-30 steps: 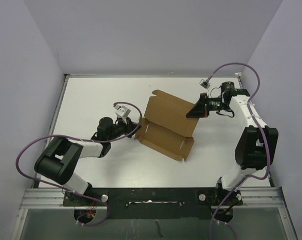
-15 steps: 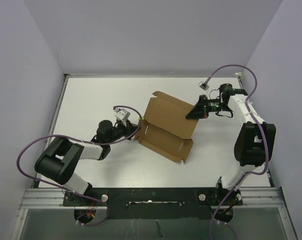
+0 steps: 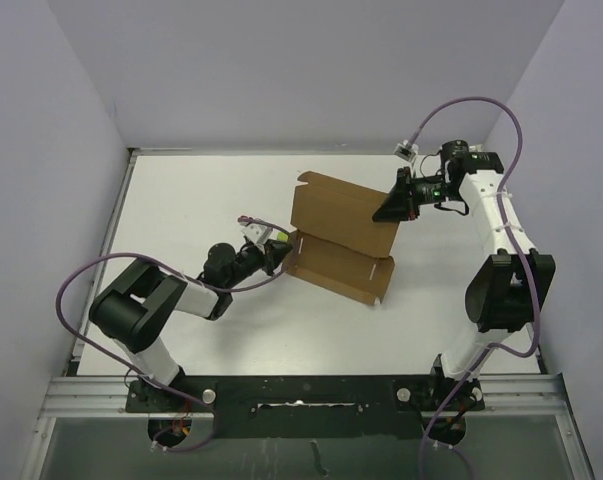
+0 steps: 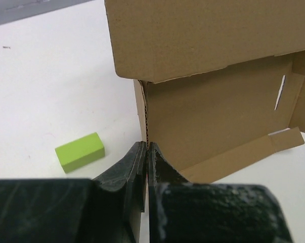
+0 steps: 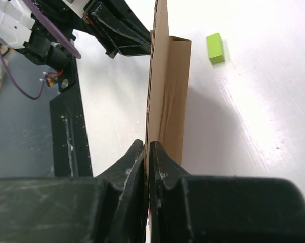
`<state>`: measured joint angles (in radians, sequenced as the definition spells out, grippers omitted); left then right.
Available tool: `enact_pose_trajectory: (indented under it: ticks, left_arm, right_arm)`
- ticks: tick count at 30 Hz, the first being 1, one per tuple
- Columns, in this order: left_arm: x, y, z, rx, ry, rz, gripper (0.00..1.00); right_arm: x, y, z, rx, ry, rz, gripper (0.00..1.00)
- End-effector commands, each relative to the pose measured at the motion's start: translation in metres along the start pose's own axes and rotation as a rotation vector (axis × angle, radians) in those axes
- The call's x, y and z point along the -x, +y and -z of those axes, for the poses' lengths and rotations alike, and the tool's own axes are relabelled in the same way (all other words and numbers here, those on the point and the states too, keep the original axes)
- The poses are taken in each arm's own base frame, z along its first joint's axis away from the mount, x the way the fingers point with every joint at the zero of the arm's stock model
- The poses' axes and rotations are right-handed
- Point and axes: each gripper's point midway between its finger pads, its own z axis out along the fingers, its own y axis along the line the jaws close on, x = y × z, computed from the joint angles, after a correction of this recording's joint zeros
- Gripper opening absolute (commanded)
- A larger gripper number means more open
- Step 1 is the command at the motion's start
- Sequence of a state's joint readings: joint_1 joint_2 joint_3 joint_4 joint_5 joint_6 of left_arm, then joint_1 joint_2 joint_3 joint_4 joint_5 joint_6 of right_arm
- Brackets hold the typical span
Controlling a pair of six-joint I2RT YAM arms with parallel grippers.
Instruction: Fold the paper box
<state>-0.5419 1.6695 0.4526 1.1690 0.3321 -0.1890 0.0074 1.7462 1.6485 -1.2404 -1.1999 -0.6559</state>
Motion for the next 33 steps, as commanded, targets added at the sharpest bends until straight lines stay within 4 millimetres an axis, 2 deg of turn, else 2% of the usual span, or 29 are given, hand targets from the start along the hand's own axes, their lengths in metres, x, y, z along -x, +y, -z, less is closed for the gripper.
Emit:
enact_pose_trajectory:
  ticks: [1,5,9,19,26,33]
  left_arm:
    - [0.048,-0.026,-0.023,-0.103,-0.204,-0.126,0.0]
    - [0.032,-0.026,-0.026,-0.116,-0.212,-0.153,0.0]
    - [0.017,-0.027,-0.023,-0.127,-0.176,-0.17,0.0]
    - [-0.002,-0.035,-0.002,-0.155,-0.123,-0.187,0.0]
    - [-0.013,-0.03,0.014,-0.12,-0.091,-0.181,0.0]
    - [-0.018,-0.028,0.021,-0.109,-0.075,-0.161,0.0]
  right_arm:
    - [0.014,0.007,0.003,-0.015,0.01,0.121,0.0]
    - [-0.005,0.004,-0.001,0.009,0.038,0.129,0.0]
    - [-0.022,0.011,-0.004,0.052,0.049,0.119,0.0]
    - [-0.036,0.019,-0.007,0.061,0.05,0.079,0.0]
    - [-0.018,0.023,0.007,0.01,0.016,0.131,0.0]
    - [0.0,0.024,0.013,0.003,-0.012,0.167,0.0]
